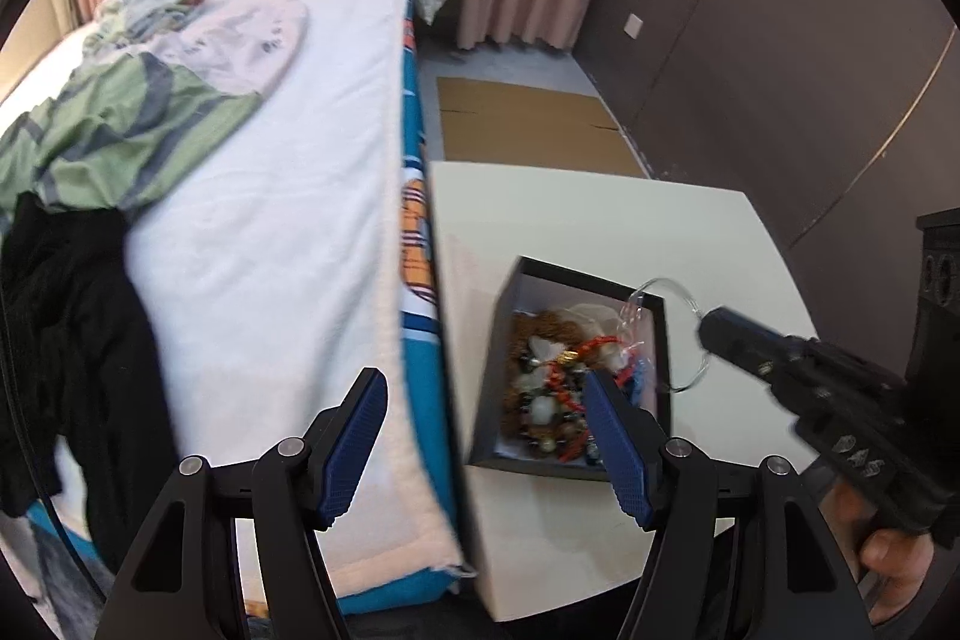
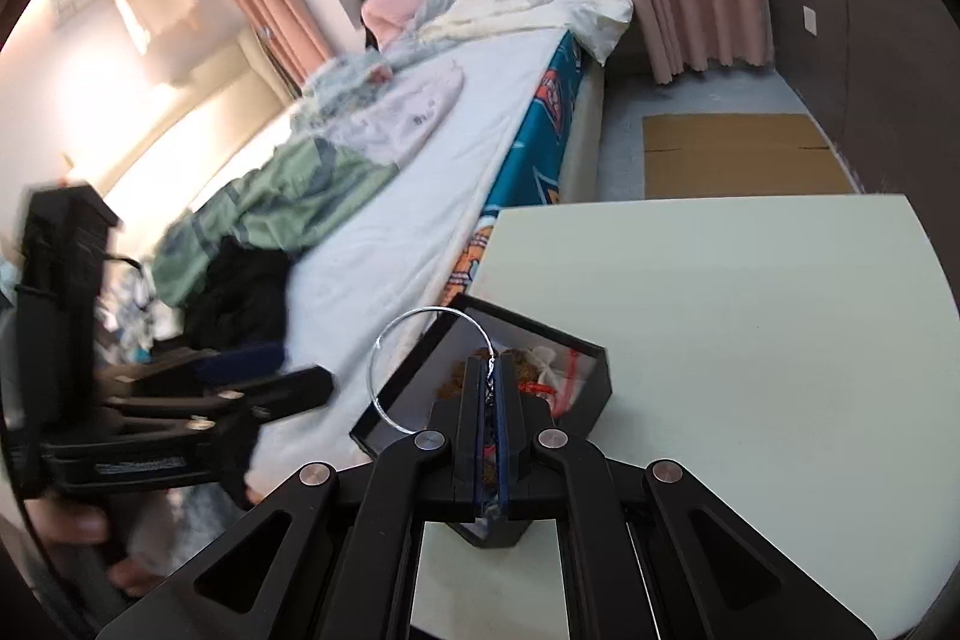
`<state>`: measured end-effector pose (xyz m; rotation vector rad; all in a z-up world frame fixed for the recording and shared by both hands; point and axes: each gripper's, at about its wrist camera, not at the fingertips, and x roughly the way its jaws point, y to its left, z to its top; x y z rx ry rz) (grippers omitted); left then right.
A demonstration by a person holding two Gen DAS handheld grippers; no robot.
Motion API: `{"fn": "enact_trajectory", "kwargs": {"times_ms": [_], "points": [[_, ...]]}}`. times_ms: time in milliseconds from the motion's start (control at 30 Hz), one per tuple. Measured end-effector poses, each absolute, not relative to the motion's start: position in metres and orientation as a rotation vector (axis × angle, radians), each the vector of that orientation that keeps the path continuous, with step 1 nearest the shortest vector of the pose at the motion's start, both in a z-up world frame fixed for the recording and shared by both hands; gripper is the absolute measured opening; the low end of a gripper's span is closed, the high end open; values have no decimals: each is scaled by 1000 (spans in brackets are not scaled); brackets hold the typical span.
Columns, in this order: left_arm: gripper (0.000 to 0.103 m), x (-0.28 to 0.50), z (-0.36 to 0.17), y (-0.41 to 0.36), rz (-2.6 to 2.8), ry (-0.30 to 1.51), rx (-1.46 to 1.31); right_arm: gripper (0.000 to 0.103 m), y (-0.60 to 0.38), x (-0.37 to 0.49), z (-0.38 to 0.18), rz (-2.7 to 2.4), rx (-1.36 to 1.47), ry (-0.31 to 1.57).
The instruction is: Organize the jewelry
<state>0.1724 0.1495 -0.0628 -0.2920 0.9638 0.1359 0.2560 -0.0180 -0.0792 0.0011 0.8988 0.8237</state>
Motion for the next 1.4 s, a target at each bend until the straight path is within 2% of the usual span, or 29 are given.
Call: {"fn": "enact_trajectory", "kwargs": {"times_ms": [33, 67, 100, 133, 167, 233, 300, 367, 600, 633, 667, 800, 900, 967, 1033, 1400], "points": [[69, 171, -61, 151, 145, 960, -290, 10, -14, 256, -82, 821, -16, 915], [69, 169, -59, 153, 152, 956, -296, 29, -11, 257, -87, 812, -26, 943], [69, 167, -58, 155, 158, 954, -306, 43, -13, 258, -88, 799, -16, 956], [69, 166, -58, 155, 159, 953, -311, 66, -18, 259, -87, 781, 7, 956], [69, 165, -57, 153, 157, 953, -312, 74, -28, 260, -83, 768, 35, 936], [71, 163, -53, 148, 148, 948, -303, 74, -44, 260, -76, 762, 74, 920], [81, 160, -49, 141, 141, 937, -294, 76, -63, 263, -71, 754, 125, 923], [85, 157, -45, 133, 129, 917, -288, 82, -82, 263, -68, 720, 154, 917], [87, 152, -36, 101, 88, 889, -272, 84, -120, 259, -62, 670, 183, 915], [87, 152, -35, 97, 85, 886, -270, 87, -124, 257, -60, 667, 179, 912], [88, 151, -33, 93, 81, 882, -268, 91, -128, 255, -59, 663, 179, 910], [95, 145, -26, 73, 68, 844, -245, 92, -143, 250, -56, 641, 189, 904], [96, 137, -21, 60, 72, 802, -234, 92, -153, 239, -51, 623, 159, 896], [98, 131, -17, 53, 75, 775, -231, 100, -160, 230, -45, 614, 133, 879], [100, 123, -13, 46, 77, 753, -227, 103, -166, 221, -39, 607, 113, 854], [101, 83, 1, 13, 66, 674, -180, 103, -195, 175, -10, 532, 20, 714]]}}
